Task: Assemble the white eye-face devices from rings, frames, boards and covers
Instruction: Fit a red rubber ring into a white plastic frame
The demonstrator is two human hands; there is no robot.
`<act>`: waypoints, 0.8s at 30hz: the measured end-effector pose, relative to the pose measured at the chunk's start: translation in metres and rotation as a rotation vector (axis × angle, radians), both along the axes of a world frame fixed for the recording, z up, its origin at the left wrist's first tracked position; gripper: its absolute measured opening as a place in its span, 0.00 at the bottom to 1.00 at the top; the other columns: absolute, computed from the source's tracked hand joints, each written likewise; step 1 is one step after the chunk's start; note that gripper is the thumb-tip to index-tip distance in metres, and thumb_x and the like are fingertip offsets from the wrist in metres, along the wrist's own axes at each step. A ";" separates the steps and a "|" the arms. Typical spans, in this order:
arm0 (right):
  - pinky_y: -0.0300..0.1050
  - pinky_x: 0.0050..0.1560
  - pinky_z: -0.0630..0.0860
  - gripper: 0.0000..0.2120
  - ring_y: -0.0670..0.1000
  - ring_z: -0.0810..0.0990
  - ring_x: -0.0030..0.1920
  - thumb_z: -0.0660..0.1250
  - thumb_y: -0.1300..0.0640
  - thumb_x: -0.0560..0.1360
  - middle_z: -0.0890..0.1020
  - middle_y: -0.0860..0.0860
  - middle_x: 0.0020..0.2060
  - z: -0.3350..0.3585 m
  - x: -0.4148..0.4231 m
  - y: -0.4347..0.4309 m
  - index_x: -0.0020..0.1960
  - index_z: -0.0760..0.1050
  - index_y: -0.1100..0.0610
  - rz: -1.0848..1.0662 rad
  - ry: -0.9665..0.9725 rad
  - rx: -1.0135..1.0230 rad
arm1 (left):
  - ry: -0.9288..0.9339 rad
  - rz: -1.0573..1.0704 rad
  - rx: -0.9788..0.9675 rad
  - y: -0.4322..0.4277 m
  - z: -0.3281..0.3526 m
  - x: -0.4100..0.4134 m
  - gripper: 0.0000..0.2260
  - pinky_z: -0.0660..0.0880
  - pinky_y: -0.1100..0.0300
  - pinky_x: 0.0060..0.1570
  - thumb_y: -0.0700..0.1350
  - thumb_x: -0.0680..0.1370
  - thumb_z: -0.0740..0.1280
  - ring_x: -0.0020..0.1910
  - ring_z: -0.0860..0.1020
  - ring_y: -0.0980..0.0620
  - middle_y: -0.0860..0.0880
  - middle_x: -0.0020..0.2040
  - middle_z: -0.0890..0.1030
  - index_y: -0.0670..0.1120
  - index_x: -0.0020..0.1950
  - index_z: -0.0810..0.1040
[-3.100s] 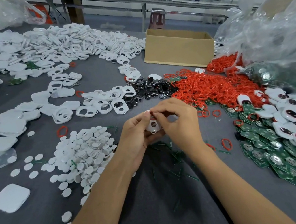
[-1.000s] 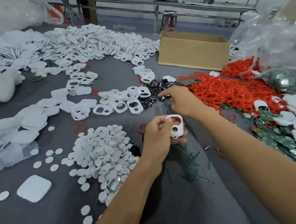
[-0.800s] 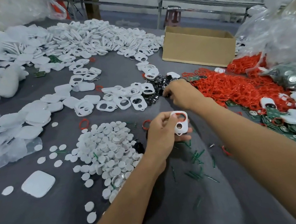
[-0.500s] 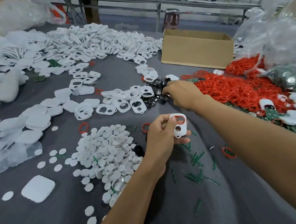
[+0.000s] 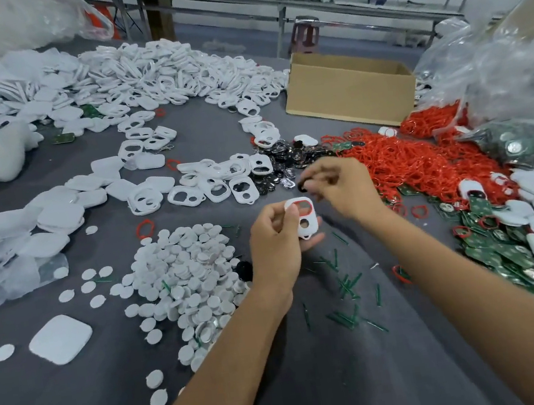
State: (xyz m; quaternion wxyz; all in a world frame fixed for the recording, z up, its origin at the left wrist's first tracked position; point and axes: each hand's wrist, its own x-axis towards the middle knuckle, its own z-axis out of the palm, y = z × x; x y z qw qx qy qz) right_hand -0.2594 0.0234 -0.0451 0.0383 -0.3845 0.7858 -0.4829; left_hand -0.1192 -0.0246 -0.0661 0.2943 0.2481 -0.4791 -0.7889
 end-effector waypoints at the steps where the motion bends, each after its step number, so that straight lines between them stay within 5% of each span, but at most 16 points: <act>1: 0.37 0.39 0.76 0.07 0.45 0.80 0.31 0.67 0.72 0.73 0.82 0.55 0.33 -0.003 0.013 0.008 0.46 0.80 0.63 0.002 -0.200 -0.111 | 0.001 0.028 0.004 0.000 0.000 0.000 0.05 0.82 0.58 0.40 0.39 0.82 0.62 0.47 0.83 0.45 0.40 0.48 0.82 0.41 0.50 0.76; 5: 0.38 0.42 0.81 0.09 0.50 0.84 0.37 0.63 0.73 0.75 0.85 0.53 0.36 -0.006 0.044 0.036 0.47 0.80 0.64 0.007 -0.566 -0.366 | -0.003 0.058 -0.031 0.000 -0.001 0.001 0.05 0.82 0.56 0.41 0.40 0.81 0.63 0.50 0.83 0.40 0.38 0.51 0.82 0.42 0.49 0.78; 13: 0.37 0.38 0.77 0.09 0.48 0.81 0.35 0.67 0.70 0.74 0.85 0.54 0.36 0.000 0.051 0.049 0.46 0.82 0.59 -0.072 -0.548 -0.373 | 0.082 -0.037 0.057 -0.003 0.003 0.005 0.07 0.82 0.57 0.40 0.40 0.81 0.64 0.48 0.84 0.42 0.40 0.50 0.84 0.39 0.53 0.80; 19: 0.46 0.47 0.73 0.10 0.48 0.81 0.38 0.67 0.69 0.74 0.85 0.53 0.37 -0.003 0.054 0.049 0.45 0.83 0.56 0.017 -0.553 -0.287 | 0.092 -0.065 0.023 -0.001 0.002 0.003 0.06 0.82 0.57 0.39 0.39 0.80 0.65 0.45 0.83 0.47 0.43 0.47 0.84 0.43 0.49 0.83; 24: 0.45 0.44 0.69 0.09 0.52 0.78 0.42 0.65 0.64 0.75 0.83 0.58 0.42 -0.007 0.053 0.051 0.52 0.81 0.63 0.122 -0.661 -0.319 | 0.085 -0.036 -0.003 0.001 0.001 0.003 0.07 0.81 0.59 0.36 0.37 0.79 0.67 0.43 0.82 0.49 0.44 0.43 0.84 0.44 0.46 0.84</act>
